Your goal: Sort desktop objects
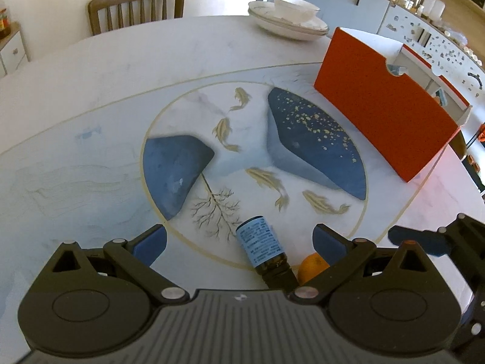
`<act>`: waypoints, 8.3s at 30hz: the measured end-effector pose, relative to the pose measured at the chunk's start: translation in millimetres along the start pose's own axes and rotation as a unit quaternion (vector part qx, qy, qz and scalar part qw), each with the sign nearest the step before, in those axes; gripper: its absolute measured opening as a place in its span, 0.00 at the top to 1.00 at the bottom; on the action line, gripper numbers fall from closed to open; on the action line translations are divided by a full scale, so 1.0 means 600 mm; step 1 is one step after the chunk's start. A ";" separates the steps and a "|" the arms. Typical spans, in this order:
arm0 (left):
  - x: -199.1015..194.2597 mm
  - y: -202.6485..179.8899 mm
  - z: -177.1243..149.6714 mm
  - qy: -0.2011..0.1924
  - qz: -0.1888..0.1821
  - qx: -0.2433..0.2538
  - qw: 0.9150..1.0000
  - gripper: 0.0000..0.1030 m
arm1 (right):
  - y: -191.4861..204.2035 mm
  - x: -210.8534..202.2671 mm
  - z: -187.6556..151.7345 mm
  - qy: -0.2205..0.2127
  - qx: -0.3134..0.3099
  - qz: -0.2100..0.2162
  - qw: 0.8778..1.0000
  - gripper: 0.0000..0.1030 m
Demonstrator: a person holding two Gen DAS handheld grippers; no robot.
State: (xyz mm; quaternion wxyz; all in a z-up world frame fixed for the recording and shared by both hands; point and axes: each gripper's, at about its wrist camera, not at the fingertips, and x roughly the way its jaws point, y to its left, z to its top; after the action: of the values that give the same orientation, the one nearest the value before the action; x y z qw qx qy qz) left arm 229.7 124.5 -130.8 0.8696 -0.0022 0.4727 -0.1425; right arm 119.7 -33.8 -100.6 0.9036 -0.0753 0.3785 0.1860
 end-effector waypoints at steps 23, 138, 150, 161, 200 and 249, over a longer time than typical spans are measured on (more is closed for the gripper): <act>-0.004 -0.016 -0.007 0.014 -0.023 0.000 1.000 0.59 | 0.007 0.038 0.011 0.023 -0.007 0.037 0.999 0.61; 0.150 -0.411 0.321 -0.028 -0.008 0.081 0.996 0.78 | -0.574 -0.033 0.135 -0.001 0.053 0.007 0.999 0.67; 0.209 -0.396 0.334 0.019 -0.012 0.073 0.997 0.78 | -0.575 0.022 0.134 0.038 0.042 0.013 0.998 0.68; 0.235 -0.388 0.336 0.051 -0.015 0.068 0.996 0.78 | -0.577 0.041 0.139 0.052 0.041 0.014 0.998 0.67; 0.073 -0.392 0.265 -0.042 -0.058 0.054 0.996 0.39 | -0.565 -0.089 0.127 -0.015 0.054 0.048 0.997 0.32; -0.082 -0.366 0.129 -0.120 -0.052 0.094 0.987 0.00 | -0.440 -0.215 0.039 -0.113 0.115 -0.044 0.986 0.01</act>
State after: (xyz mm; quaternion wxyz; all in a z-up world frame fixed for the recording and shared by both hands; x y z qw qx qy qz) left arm 213.9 -84.1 -17.2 0.9076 0.0377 0.3490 -0.2304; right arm 155.7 -306.4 6.4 0.9505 0.0345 0.2892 0.1083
